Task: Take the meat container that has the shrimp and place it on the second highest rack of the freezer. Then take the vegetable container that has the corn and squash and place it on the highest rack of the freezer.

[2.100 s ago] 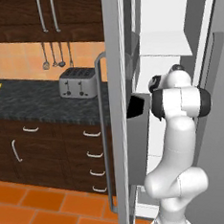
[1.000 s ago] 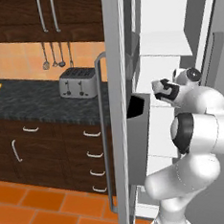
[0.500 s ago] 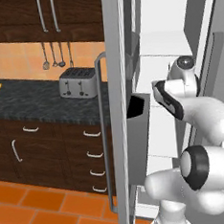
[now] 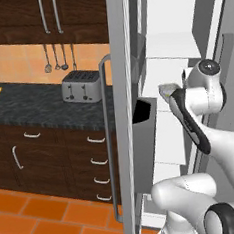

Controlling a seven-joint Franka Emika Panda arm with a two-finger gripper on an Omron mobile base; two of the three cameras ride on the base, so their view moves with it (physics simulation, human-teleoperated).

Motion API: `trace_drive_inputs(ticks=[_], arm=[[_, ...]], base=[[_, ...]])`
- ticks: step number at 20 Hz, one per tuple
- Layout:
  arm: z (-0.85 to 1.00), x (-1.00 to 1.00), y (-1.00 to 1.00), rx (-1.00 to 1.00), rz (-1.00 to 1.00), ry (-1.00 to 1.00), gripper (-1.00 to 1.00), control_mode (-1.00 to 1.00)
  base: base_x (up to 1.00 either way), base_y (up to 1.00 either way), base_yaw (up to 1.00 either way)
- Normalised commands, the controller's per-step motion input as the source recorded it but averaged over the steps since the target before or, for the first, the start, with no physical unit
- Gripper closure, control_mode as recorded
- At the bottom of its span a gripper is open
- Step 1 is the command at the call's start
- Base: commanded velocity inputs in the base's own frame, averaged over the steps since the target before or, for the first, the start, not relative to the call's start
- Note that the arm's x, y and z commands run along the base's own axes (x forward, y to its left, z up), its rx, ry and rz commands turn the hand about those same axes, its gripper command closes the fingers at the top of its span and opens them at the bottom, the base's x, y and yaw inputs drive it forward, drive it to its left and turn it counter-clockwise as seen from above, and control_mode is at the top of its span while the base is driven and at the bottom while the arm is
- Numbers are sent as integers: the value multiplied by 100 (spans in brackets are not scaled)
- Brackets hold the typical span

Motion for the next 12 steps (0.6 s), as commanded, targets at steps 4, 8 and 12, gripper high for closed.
trace_drive_inputs(ticks=[4,8,12], arm=[[0,-87,32,0,7,0,-100,-100],[5,-55,36,0,0,0,-100,-100],[12,-1,7,0,0,1,-100,-100]], base=[[0,0,0],[0,0,0],[0,0,0]])
